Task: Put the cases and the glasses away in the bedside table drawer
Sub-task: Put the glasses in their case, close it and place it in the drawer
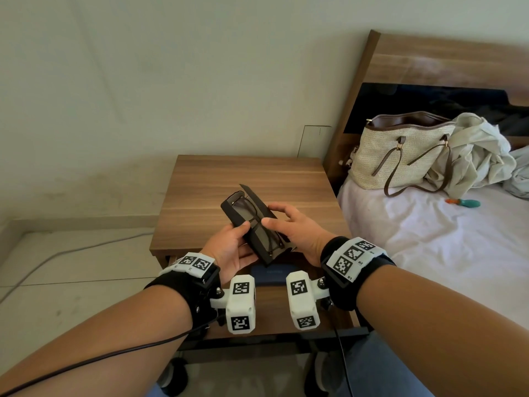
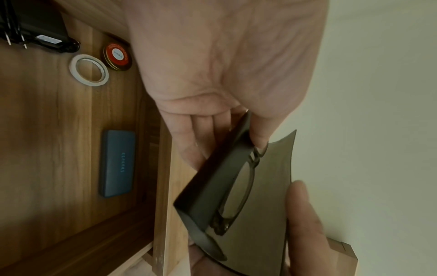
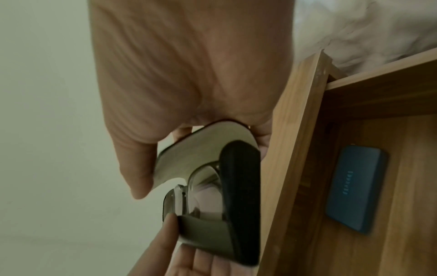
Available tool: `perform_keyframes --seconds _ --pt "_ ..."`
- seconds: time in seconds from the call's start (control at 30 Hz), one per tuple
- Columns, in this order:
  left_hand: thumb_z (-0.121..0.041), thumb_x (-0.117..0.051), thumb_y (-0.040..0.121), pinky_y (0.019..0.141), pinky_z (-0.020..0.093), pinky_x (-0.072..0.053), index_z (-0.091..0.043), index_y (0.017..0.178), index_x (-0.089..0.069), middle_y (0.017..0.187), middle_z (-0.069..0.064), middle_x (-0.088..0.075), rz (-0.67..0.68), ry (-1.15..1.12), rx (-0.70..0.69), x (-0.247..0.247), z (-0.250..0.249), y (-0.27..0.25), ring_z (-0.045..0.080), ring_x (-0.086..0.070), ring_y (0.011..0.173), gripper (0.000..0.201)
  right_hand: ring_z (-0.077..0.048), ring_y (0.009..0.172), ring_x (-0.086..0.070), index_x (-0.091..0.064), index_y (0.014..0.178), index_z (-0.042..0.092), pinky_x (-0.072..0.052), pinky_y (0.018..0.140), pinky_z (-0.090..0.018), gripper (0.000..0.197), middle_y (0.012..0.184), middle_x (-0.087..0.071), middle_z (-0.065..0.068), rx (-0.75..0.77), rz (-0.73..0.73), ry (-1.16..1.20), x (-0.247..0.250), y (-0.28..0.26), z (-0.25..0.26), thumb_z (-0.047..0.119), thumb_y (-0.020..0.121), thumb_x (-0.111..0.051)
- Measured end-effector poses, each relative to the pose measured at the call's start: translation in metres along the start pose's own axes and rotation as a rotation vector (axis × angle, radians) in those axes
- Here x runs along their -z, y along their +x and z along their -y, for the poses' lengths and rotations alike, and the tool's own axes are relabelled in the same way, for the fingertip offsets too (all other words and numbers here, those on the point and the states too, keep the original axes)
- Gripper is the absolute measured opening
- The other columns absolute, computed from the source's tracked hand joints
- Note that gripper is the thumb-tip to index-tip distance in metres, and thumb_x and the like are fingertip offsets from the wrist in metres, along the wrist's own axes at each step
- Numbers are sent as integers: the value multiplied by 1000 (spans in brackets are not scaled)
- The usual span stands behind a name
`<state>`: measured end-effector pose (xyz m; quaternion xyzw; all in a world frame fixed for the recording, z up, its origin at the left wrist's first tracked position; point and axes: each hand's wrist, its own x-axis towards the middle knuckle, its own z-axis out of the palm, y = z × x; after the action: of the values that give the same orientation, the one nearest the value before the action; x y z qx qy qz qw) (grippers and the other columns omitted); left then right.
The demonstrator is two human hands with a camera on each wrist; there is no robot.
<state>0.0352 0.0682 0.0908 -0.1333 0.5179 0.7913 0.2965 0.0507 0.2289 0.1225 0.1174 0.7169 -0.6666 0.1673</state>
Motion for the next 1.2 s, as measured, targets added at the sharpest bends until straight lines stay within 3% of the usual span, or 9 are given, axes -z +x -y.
perform_keyframes --seconds 0.23,0.33,0.4,0.47,0.6,0.8,0.97,1.1,1.2 --pt "-38 -48 99 64 28 -55 -14 119 -63 95 8 -75 -48 1 24 1 -1 0 17 -72 78 34 -33 101 -68 -46 131 31 -58 87 -47 60 117 -63 -17 50 -10 -152 -1 1 -7 27 78 -75" --pt "-52 -47 95 67 29 -55 -16 116 -65 103 9 -75 -48 9 46 1 -2 1 18 -71 86 45 -24 97 -67 -45 133 33 -58 85 -38 63 108 -63 -8 81 -12 -241 -1 1 -8 29 78 -76" --pt "-55 -50 93 70 29 -54 -15 114 -65 100 8 -75 -42 28 57 1 -2 1 18 -70 86 48 -15 89 -65 -44 134 32 -58 76 -27 64 99 -61 0 102 -5 -292 0 -1 -9 28 79 -75" --pt "-54 -55 90 72 28 -54 -14 113 -66 96 6 -74 -44 51 52 2 -1 1 17 -69 83 47 -8 82 -63 -43 134 30 -54 68 -18 65 93 -59 5 117 -5 -331 -1 -3 -8 26 78 -76" --pt "-47 -64 87 72 28 -55 -14 116 -64 101 7 -74 -63 78 27 3 2 3 16 -69 82 45 -5 83 -61 -43 134 29 -51 66 -15 71 94 -57 9 132 -2 -399 -1 -5 -6 26 73 -80" --pt "-30 -62 93 63 26 -54 -11 117 -60 102 11 -71 -62 70 9 5 5 4 15 -67 70 31 -16 100 -60 -43 131 32 -57 84 -32 77 117 -55 -4 163 1 -523 -4 0 -12 36 66 -83" --pt "-24 -59 95 56 21 -56 -14 107 -60 95 10 -71 -60 71 5 6 4 3 14 -67 68 15 -18 107 -57 -44 128 39 -56 90 -41 80 122 -51 -4 148 5 -562 -6 2 -15 45 59 -83" --pt "-22 -60 95 56 20 -56 -14 104 -61 92 8 -71 -94 58 -12 8 3 3 15 -67 71 12 -10 93 -60 -44 131 30 -55 75 -24 68 108 -57 4 101 -8 -496 -5 -1 -11 42 73 -77" --pt "-22 -59 95 62 21 -56 -16 105 -61 92 7 -71 -124 39 -38 11 0 3 17 -68 78 12 -13 89 -63 -43 132 28 -52 72 -24 56 114 -62 -1 16 -42 -431 -5 0 -12 48 83 -64"
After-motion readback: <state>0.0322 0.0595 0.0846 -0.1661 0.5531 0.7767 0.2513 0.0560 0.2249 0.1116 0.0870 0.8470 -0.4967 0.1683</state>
